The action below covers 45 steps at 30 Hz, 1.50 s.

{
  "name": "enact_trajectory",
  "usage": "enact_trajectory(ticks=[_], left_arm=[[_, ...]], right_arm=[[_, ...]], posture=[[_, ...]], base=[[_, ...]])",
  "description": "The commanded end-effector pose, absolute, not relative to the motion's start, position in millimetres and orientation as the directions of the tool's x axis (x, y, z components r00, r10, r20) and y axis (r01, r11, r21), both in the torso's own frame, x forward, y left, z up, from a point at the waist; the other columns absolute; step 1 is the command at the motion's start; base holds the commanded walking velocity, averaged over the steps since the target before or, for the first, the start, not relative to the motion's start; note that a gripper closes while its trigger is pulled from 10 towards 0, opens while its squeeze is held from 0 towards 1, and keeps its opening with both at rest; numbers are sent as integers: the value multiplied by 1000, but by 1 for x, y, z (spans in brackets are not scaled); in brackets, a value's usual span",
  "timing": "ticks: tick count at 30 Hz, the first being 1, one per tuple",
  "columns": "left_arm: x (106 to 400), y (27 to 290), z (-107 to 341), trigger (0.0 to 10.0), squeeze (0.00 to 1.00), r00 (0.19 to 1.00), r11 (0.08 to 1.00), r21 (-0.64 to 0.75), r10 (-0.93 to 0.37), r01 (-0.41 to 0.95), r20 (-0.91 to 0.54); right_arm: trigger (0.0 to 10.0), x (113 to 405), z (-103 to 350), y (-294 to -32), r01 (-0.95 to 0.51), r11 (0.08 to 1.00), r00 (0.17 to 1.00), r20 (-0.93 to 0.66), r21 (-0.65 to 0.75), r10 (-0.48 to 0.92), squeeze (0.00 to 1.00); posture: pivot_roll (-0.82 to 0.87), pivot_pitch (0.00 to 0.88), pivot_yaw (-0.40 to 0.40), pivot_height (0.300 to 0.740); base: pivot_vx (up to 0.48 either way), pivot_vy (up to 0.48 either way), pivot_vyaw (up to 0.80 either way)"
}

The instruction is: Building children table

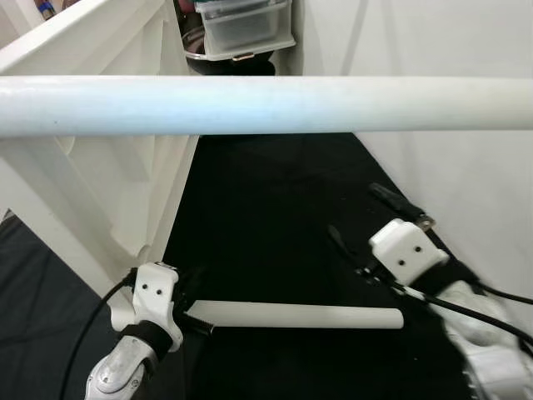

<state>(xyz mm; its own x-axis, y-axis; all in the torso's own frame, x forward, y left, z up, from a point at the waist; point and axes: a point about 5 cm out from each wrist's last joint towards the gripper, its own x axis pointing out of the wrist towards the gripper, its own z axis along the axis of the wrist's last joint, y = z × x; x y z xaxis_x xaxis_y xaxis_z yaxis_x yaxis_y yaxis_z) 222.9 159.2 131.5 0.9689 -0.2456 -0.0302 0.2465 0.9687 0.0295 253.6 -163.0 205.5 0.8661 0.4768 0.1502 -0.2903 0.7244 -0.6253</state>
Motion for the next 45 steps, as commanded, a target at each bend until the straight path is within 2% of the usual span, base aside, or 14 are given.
enact_trajectory(ticks=[1, 15, 29, 30, 31, 33, 36, 38, 40, 41, 43, 45], left_arm=[[222, 163, 124, 10000, 0, 969, 970, 57, -233, 238, -80], [225, 161, 128, 10000, 0, 966, 964, 77, -251, 255, -56], [233, 172, 133, 10000, 0, 975, 969, 102, -221, 224, -35], [237, 174, 135, 10000, 0, 975, 970, 102, -220, 221, -25], [244, 175, 137, 10000, 0, 974, 970, 92, -225, 225, -13], [244, 175, 137, 10000, 0, 974, 970, 92, -225, 225, -13], [263, 177, 140, 10000, 0, 973, 972, 60, -229, 229, 0], [263, 177, 140, 10000, 0, 973, 972, 60, -229, 229, 0], [270, 178, 139, 10000, 0, 974, 973, 54, -225, 225, 0], [270, 178, 139, 10000, 0, 974, 973, 54, -225, 225, 0], [277, 182, 136, 10000, 0, 976, 974, 51, -218, 218, -10], [277, 182, 135, 10000, 0, 976, 974, 53, -219, 219, -13]], right_arm=[[10000, 254, 200, -157, -311, 721, 864, 132, -619, 486, 0], [10000, 261, 198, -149, -304, 719, 863, 139, -625, 486, 0], [10000, 264, 210, -150, -258, 748, 870, 190, -611, 455, 0], [10000, 264, 217, -151, -236, 752, 863, 223, -615, 453, 0], [10000, 260, 236, -153, -162, 709, 831, 293, -687, 473, 0], [10000, 260, 236, -153, -162, 709, 831, 293, -687, 473, 0], [10000, 245, 289, -157, 109, 566, 724, 456, -817, 518, 0], [10000, 245, 289, -157, 109, 566, 724, 456, -817, 518, 0], [10000, 237, 317, -156, 235, 504, 658, 518, -831, 546, 0], [10000, 237, 317, -156, 235, 504, 658, 518, -831, 546, 0], [10000, 230, 342, -153, 322, 456, 584, 553, -830, 594, 0], [10000, 229, 342, -153, 318, 451, 576, 547, -834, 607, 0]], posture=[[-29, 137, 78, 740], [-26, 120, 82, 740], [-22, 131, 91, 740], [-27, 134, 95, 740], [-34, 138, 104, 740], [-34, 138, 104, 740], [-65, 140, 129, 740], [-65, 140, 129, 740], [-88, 134, 154, 740], [-88, 134, 154, 740], [-98, 122, 175, 740], [-98, 121, 176, 740]], base=[[-480, 0, 0], [-34, 0, 0], [0, 0, 0], [0, 0, 0], [0, 0, 0], [0, 0, 0], [0, 0, 0], [0, 0, 0], [0, 0, 0], [0, 0, 0], [0, 0, 0], [0, 0, 0]])
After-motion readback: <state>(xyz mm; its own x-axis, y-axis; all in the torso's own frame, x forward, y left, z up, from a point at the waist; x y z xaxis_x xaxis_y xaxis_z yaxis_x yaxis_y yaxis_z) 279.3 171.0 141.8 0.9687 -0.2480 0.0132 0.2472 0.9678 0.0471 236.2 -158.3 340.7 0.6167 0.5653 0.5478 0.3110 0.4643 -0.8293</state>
